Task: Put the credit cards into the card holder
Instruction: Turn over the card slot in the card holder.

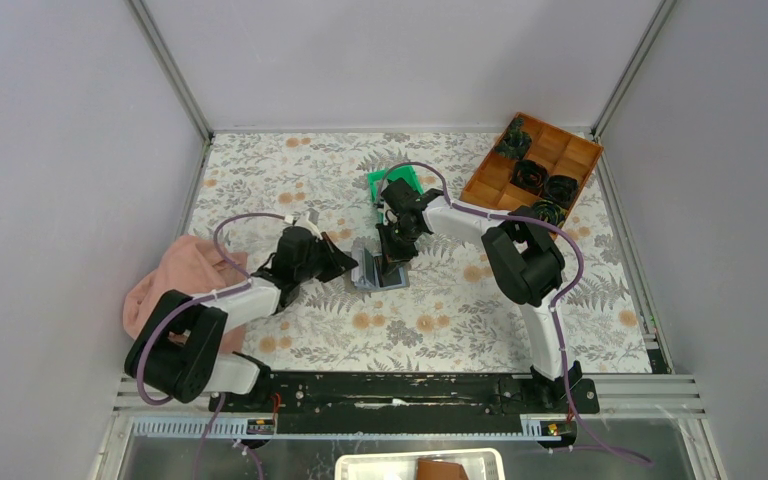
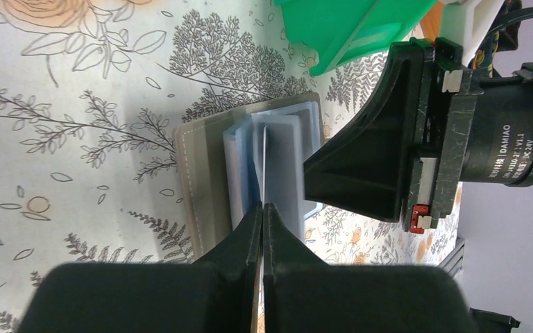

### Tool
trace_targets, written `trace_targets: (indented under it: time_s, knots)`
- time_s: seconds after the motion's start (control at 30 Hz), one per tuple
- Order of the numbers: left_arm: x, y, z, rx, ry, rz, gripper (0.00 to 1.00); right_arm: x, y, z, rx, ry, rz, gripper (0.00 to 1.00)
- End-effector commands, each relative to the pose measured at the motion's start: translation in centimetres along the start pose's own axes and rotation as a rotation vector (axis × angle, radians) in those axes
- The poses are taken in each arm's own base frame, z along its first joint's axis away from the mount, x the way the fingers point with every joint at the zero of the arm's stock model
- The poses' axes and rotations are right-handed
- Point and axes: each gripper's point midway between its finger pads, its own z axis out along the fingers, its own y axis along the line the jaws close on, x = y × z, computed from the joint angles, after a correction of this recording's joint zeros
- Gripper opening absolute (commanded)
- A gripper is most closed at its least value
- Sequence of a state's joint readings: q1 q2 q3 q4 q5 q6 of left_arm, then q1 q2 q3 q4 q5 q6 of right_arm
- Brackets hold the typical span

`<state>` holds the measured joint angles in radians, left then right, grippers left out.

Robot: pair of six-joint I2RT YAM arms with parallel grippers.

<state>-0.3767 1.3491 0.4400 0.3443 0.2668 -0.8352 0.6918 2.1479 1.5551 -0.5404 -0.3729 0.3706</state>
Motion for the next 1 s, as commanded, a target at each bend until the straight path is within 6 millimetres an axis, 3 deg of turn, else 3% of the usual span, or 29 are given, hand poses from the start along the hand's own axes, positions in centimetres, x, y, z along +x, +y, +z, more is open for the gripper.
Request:
trace_targets:
  time_s: [0.0,0.33,0.63,0.97]
  knots:
    - [-1.1,-2.6,0.8,0.075,-0.024,0.044,0.00,0.5,-1.9,0.7,0.089,0.026,-0.007,0.00]
    - [-0.2,-3.0,1.8,0.052,0.004,0.082,0.00,0.0,-2.7,-0.1,0.142,-0.004,-0.021,0.00]
    - [0.1,-2.5,1.7,0.025,0.008,0.097,0.00,-2.3,-4.9,-3.8,0.275,-0.127,-0.040,0.02]
    - [0.6,-2.7,2.3,0.018,0.022,0.105,0.00,-3.1,-4.4,-5.8,0.293,-0.185,-0.053,0.03]
